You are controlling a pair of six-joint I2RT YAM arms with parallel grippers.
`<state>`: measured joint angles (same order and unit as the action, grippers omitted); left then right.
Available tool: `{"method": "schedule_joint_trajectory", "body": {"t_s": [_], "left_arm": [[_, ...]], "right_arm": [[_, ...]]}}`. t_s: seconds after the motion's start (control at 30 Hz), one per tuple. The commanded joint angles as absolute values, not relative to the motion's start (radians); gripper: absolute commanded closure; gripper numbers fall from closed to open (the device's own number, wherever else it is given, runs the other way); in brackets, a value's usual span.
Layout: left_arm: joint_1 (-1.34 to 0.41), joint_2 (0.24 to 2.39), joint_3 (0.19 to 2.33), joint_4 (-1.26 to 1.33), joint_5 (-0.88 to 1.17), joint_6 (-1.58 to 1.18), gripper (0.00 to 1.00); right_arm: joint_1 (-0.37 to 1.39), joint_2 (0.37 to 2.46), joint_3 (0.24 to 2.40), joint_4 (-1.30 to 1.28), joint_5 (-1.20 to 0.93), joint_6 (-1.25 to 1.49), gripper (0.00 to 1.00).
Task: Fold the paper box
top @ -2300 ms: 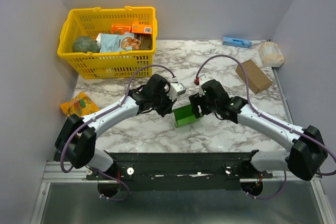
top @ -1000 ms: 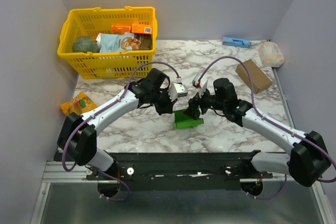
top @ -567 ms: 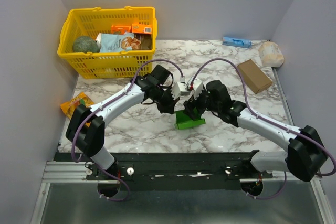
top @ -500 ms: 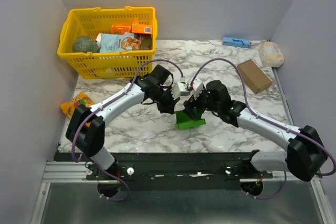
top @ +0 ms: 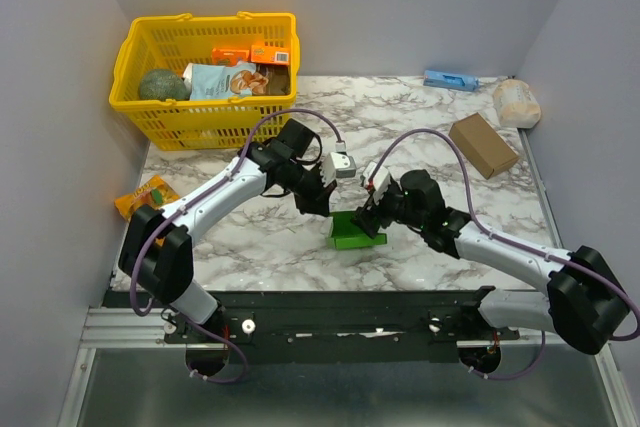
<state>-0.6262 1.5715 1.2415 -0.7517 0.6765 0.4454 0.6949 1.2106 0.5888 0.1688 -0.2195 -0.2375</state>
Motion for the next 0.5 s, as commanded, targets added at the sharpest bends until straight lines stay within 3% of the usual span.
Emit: {"method": "schedule_joint_trajectory", "body": {"t_s": [0.0, 0.13, 0.27, 0.47], "left_arm": [[-0.614, 1.505, 1.233, -0.755, 0.764, 0.459, 1.0], [-0.603, 1.503, 1.233, -0.753, 0.767, 0.456, 1.0], [-0.597, 1.508, 1.233, -0.747, 0.77, 0.445, 1.0], [-0.581, 1.516, 1.232, -0.721, 0.781, 0.387, 1.0]], "right_arm": [[0.703, 1.206, 0.584, 0.198, -0.317, -0.282, 0.09], [0.703, 1.204, 0.601, 0.16, -0.394, -0.267, 0.18], [0.703, 1.193, 0.615, 0.138, -0.442, -0.25, 0.44], [0.703, 1.233, 0.682, 0.032, -0.541, -0.221, 0.72]]}}
